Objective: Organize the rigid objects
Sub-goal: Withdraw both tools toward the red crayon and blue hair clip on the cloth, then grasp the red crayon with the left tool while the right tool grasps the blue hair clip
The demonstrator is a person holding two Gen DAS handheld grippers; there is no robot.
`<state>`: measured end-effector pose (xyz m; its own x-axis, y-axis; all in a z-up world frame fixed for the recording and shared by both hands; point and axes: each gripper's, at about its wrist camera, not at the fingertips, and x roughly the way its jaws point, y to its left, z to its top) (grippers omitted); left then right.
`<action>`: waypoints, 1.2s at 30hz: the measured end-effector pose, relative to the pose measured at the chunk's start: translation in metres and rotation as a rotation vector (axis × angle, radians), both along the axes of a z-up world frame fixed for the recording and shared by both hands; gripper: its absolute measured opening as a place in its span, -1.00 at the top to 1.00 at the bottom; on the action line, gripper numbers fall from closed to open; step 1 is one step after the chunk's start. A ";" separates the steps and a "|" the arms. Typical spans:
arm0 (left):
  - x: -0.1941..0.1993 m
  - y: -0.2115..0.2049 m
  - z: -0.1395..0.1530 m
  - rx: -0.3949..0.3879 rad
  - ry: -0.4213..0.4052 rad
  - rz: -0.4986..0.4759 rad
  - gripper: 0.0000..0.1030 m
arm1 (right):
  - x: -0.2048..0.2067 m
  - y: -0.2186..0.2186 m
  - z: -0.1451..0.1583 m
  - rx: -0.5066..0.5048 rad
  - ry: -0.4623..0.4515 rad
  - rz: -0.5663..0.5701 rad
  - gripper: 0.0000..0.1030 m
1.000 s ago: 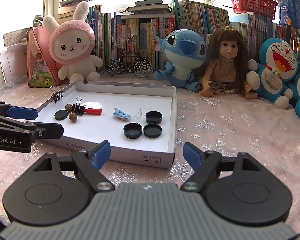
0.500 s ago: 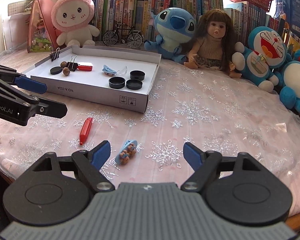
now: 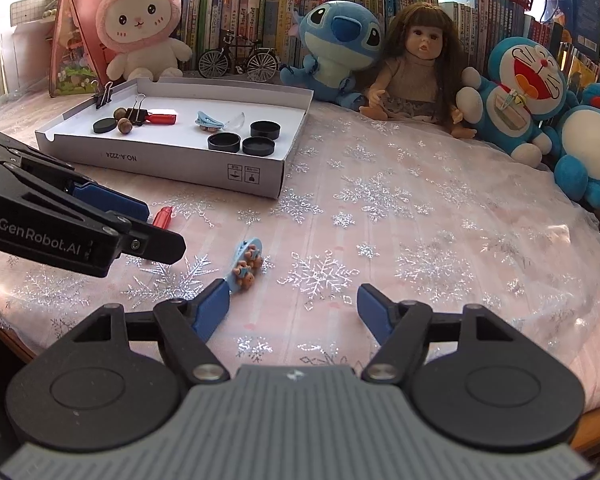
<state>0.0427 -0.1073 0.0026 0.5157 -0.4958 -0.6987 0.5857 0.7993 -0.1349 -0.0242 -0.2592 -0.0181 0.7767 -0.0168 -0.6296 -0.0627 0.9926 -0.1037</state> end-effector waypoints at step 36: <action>-0.025 0.012 -0.004 -0.034 -0.130 0.246 0.02 | 0.000 0.004 -0.003 0.162 -0.092 -0.125 -0.44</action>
